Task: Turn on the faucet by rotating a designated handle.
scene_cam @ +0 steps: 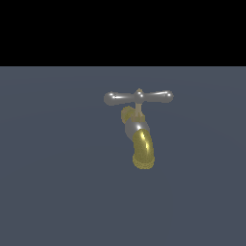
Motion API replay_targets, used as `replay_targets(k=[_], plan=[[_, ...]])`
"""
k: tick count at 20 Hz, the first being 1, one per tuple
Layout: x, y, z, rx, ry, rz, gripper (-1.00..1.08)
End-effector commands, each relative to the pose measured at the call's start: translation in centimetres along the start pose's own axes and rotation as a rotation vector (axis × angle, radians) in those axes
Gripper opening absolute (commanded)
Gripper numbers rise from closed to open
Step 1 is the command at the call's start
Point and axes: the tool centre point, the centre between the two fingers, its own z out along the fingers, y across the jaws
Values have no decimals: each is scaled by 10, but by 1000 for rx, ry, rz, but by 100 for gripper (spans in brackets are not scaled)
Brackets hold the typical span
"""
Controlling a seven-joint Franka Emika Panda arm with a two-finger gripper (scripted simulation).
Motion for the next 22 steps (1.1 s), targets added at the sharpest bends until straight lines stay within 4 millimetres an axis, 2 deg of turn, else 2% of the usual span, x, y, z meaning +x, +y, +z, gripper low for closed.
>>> replay_targets(k=[1,12,22], plan=[[0,8,9,0,-1,-51,-100],[4,48,51,0,-2,-295,-100],[17,83,90,-1,-4,-517,-100]])
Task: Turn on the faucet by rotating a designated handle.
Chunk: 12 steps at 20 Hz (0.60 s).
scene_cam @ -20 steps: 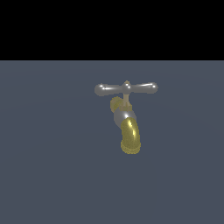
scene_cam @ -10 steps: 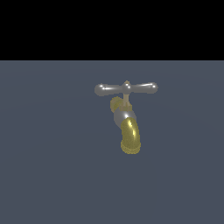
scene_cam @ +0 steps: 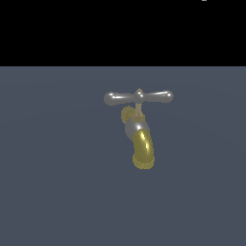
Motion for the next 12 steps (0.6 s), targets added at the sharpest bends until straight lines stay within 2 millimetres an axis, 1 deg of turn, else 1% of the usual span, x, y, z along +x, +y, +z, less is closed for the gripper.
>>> replay_targets(k=[1,12], plan=[[0,10,10,-1,-1,-57,-100],[5,51,52,-3,-4,-299,-100]])
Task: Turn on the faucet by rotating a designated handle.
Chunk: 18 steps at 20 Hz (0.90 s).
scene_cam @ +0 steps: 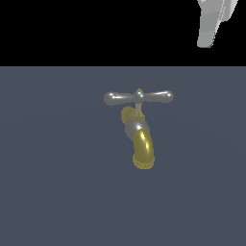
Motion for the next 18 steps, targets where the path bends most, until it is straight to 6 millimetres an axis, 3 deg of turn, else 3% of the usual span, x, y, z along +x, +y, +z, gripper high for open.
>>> replay_targets(k=[1,18], plan=[[0,10,10,-1,-1,-56,-100],[12,68,68,-5,-6,-395,-100]])
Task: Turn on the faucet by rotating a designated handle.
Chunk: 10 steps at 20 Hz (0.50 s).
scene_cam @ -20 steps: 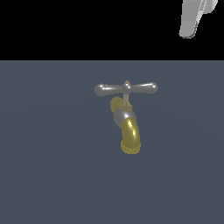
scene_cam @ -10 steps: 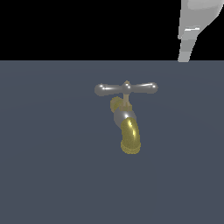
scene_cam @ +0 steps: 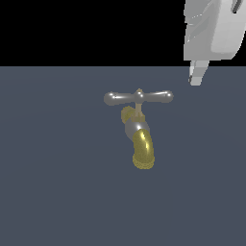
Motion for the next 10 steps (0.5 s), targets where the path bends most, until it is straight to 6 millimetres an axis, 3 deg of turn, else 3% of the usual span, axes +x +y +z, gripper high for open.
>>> replay_targets(k=[1,10], plan=[[0,8,8,-1,-1,-47,-100],[4,35,34,-1,0,-202,-100]])
